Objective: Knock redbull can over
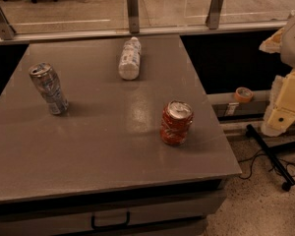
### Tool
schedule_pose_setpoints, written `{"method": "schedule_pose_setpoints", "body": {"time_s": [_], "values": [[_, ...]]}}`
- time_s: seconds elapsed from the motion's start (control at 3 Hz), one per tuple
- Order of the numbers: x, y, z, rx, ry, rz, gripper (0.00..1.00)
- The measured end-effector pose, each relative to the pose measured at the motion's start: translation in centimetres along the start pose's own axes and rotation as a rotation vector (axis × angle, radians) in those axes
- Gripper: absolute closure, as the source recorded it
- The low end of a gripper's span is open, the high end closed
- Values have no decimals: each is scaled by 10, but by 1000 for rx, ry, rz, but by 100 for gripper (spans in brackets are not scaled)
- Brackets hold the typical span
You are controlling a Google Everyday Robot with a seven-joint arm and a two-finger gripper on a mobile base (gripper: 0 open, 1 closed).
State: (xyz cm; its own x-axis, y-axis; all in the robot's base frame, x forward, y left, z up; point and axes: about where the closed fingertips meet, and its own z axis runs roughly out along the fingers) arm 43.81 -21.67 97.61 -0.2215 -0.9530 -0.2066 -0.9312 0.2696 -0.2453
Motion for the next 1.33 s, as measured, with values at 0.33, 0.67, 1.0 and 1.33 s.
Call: {"method": "schedule_pose_setpoints", "body": {"time_s": [0.33,0.67,1.0,1.33], "values": [[0,0,0,0,-1,0,0],[-20,-4,0,6,-58,-34,0],[-55,-6,0,-3,-208,-98,0],[-109,11,3,-58,-396,-184,0]]}}
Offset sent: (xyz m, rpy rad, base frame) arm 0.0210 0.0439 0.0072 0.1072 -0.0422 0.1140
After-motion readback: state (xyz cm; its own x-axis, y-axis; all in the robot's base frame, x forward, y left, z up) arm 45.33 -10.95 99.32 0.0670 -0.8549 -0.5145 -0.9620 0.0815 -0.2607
